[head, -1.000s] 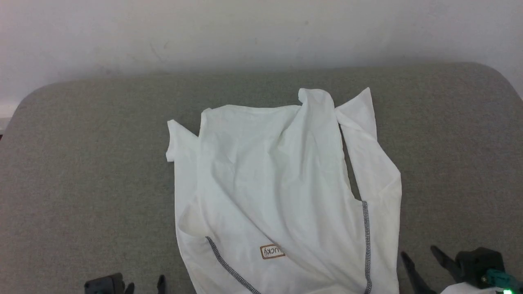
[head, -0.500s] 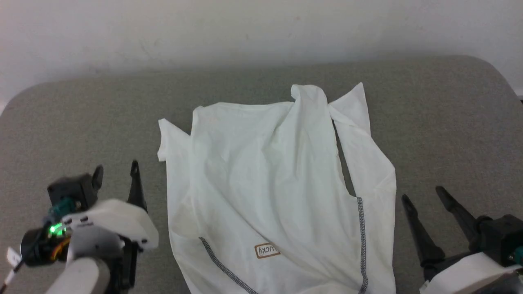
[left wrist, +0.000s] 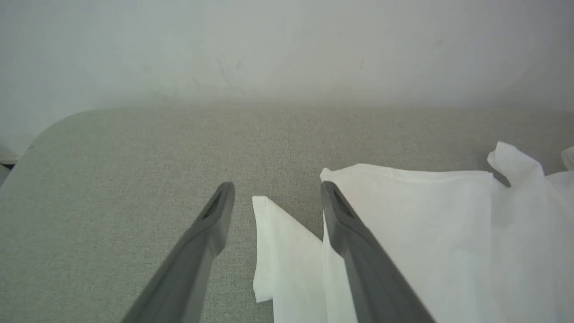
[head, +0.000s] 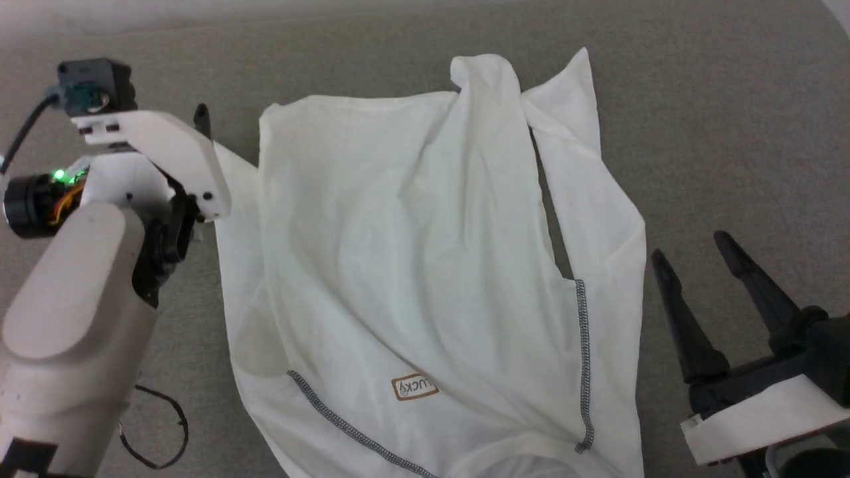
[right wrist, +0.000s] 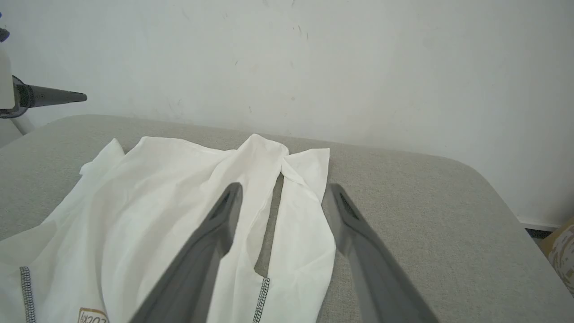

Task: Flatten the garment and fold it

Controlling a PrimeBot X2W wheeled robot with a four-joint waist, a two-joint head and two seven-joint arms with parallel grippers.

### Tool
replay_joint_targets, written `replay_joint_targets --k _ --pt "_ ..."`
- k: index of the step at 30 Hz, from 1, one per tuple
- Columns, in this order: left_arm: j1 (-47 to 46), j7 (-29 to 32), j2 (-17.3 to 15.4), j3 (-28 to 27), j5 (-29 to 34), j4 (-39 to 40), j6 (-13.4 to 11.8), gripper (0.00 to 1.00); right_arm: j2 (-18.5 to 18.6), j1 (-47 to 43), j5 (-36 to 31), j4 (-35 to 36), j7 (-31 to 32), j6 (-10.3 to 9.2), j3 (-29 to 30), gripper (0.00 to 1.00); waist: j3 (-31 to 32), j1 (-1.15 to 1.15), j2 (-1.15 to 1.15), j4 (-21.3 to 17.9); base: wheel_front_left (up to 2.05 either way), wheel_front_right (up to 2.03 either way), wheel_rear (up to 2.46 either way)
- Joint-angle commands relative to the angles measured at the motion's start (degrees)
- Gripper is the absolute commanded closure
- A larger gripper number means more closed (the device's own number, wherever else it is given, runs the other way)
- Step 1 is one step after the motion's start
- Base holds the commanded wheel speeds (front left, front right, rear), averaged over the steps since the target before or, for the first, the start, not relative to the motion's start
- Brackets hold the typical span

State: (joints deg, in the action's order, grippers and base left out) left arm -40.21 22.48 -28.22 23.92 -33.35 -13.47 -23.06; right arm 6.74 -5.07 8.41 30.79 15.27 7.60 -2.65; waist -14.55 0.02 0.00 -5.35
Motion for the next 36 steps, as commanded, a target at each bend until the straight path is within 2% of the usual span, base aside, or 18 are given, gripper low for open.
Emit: replay_joint_targets --k 1,9,16,17,18,19,21,24,31,36 --pt "-2.0 2.4 0.0 0.5 -1.0 -2.6 1.1 0.00 0.1 1.1 -0.5 0.3 -0.5 -0.11 -0.2 0.00 -5.0 -0.02 0.00 -3.0 0.00 0.00 0.00" --pt "-10.4 15.5 -2.1 1.3 -4.4 -15.0 4.9 0.00 0.1 2.9 -0.8 -0.3 -2.3 -0.11 -0.7 0.00 -10.0 -0.02 0.00 -5.8 0.00 0.00 0.00" --pt "-11.1 27.9 -3.8 3.3 -6.7 -21.4 6.8 0.00 0.0 3.4 -0.9 -1.4 -3.7 -0.11 -0.9 0.00 -12.1 -0.02 0.00 -7.2 0.00 0.00 0.00" --pt "-10.6 29.8 -3.9 3.6 -7.3 -21.9 7.1 0.20 0.1 3.4 -0.9 -1.6 -3.9 -0.11 -0.9 0.00 -12.2 -0.02 0.00 -7.3 0.00 0.00 0.00" --pt "-10.0 31.1 -3.8 3.6 -8.0 -22.1 7.0 0.74 0.1 3.5 -0.9 -1.7 -4.0 -0.11 -0.8 0.00 -12.2 -0.02 0.00 -7.3 0.00 0.00 0.00" --pt "-9.3 32.4 -3.6 3.6 -8.7 -22.3 6.8 1.00 0.1 3.5 -0.9 -1.8 -4.1 -0.11 -0.8 0.00 -12.2 -0.02 0.00 -7.3 0.00 0.00 0.00" --pt "-7.9 34.5 -3.2 3.6 -9.9 -22.1 6.6 1.00 0.0 3.6 -1.0 -2.1 -4.2 -0.11 -0.5 0.00 -12.0 -0.02 0.00 -7.2 0.00 0.00 0.00" --pt "-6.9 33.5 -3.4 3.9 -9.5 -20.7 6.4 1.00 -0.3 3.8 -0.9 -2.5 -4.1 -0.11 -0.2 0.00 -10.9 -0.02 0.00 -6.6 0.00 0.00 0.00" --pt "-10.5 19.4 -3.6 4.9 -2.8 -17.1 5.6 1.00 -0.5 4.0 -0.4 -4.1 -2.9 -0.11 0.3 0.00 -5.6 -0.02 0.00 -3.7 0.00 0.00 0.00" --pt "-13.3 10.8 -2.4 6.6 1.1 -14.3 6.9 1.00 -0.5 3.3 -0.1 -5.4 -1.5 -0.11 1.5 0.00 -0.2 -0.02 0.00 -1.6 0.00 0.00 0.00"
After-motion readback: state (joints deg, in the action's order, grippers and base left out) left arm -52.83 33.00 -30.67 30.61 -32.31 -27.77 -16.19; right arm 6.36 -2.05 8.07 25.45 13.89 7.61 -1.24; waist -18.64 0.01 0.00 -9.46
